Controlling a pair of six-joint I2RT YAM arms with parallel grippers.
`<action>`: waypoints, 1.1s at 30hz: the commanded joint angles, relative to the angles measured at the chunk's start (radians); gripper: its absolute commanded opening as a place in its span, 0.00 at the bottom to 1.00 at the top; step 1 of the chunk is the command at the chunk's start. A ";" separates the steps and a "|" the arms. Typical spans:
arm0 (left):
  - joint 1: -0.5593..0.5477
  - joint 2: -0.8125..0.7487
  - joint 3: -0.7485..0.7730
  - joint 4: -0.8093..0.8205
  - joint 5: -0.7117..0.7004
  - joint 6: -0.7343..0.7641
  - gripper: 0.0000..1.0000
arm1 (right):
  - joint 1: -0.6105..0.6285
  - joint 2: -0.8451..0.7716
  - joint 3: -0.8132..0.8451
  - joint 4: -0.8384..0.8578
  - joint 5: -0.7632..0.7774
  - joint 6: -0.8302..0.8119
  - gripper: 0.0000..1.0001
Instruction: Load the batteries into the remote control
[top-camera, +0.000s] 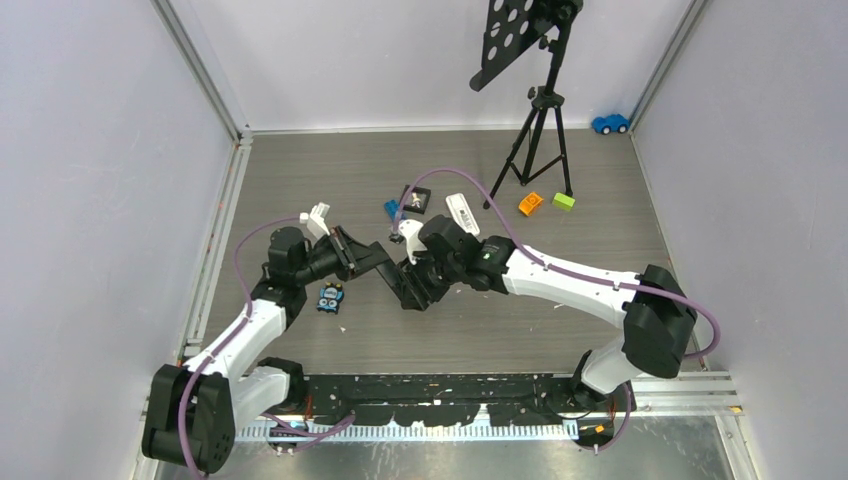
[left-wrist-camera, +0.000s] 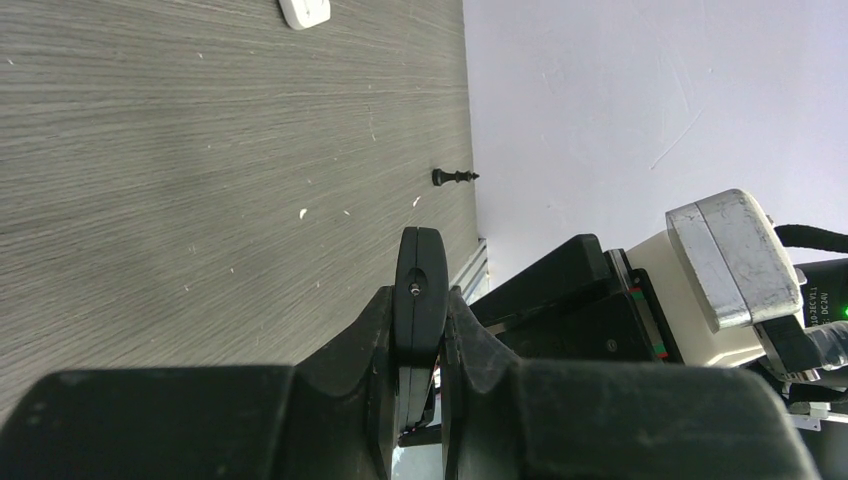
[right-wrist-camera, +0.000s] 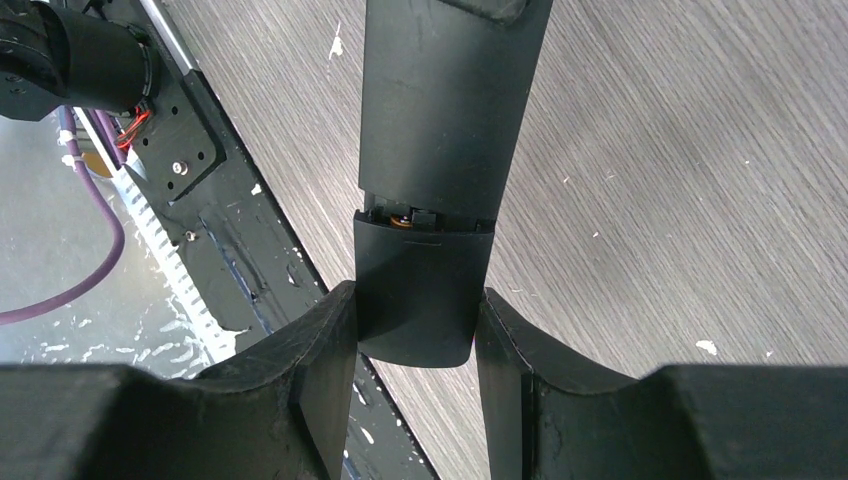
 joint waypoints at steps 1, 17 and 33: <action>-0.006 -0.018 -0.001 0.107 0.064 -0.079 0.00 | 0.017 0.032 0.049 0.032 -0.003 -0.001 0.46; -0.005 0.020 -0.060 0.112 0.026 -0.196 0.00 | 0.032 0.106 0.091 -0.018 0.022 -0.035 0.53; -0.005 0.012 -0.143 0.195 0.000 -0.232 0.00 | 0.042 0.081 0.082 -0.015 0.032 -0.040 0.59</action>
